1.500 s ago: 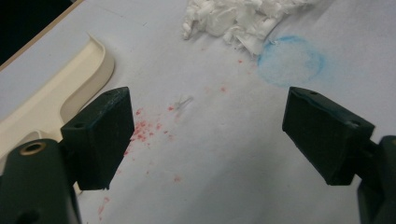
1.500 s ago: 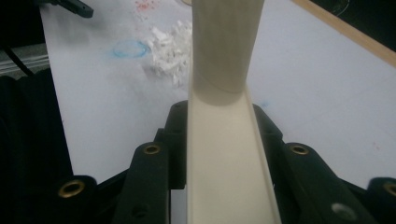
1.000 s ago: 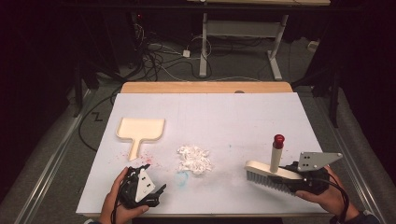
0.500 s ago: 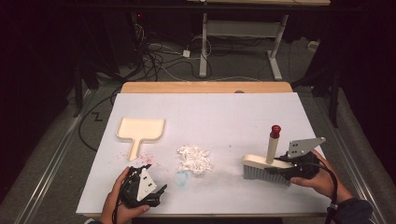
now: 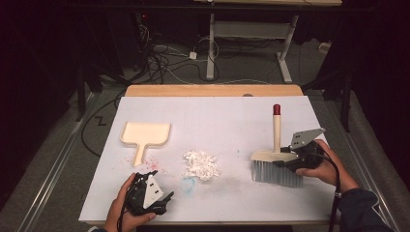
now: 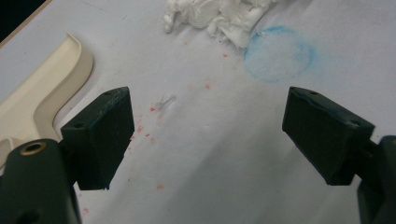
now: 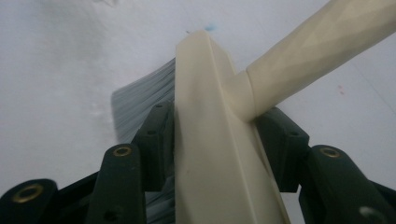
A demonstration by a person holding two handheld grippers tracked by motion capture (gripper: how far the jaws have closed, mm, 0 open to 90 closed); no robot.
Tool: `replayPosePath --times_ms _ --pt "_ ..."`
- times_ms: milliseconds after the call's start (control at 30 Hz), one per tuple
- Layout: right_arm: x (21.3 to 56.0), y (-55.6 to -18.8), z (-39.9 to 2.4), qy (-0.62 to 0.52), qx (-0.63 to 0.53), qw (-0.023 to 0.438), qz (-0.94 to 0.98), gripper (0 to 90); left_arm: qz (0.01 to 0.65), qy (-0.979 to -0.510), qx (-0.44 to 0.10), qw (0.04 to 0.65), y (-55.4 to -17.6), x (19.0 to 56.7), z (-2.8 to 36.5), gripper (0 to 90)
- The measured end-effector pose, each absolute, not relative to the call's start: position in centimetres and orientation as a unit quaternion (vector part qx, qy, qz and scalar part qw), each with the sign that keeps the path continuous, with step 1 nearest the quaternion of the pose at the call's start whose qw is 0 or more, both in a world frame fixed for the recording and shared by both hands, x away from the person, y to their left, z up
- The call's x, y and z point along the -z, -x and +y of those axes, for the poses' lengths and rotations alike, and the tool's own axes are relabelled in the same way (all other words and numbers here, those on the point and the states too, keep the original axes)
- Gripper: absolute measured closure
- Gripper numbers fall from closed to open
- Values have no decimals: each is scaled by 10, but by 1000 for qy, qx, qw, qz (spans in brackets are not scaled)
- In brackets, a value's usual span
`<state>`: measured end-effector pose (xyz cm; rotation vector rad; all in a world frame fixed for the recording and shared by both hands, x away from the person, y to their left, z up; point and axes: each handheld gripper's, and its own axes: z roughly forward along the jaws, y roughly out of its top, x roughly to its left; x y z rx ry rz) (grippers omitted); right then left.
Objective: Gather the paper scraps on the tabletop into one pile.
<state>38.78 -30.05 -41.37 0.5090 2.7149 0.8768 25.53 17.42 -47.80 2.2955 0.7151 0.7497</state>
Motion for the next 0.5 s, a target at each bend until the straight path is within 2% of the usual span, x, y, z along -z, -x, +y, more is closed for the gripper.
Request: replayPosePath --times_ms 67,133,300,500 --pt "416 -392 -300 -182 -293 139 928 453 270 -868 -283 305 -255 479 174 160" --pt "418 -397 -300 -196 -281 165 925 471 271 -869 -281 305 -256 479 175 160" --pt "413 -400 -306 -234 -306 208 899 447 270 -870 -282 302 -256 479 174 160" --pt "411 -401 -311 -270 -342 229 870 408 270 -869 -282 303 -255 479 174 160"
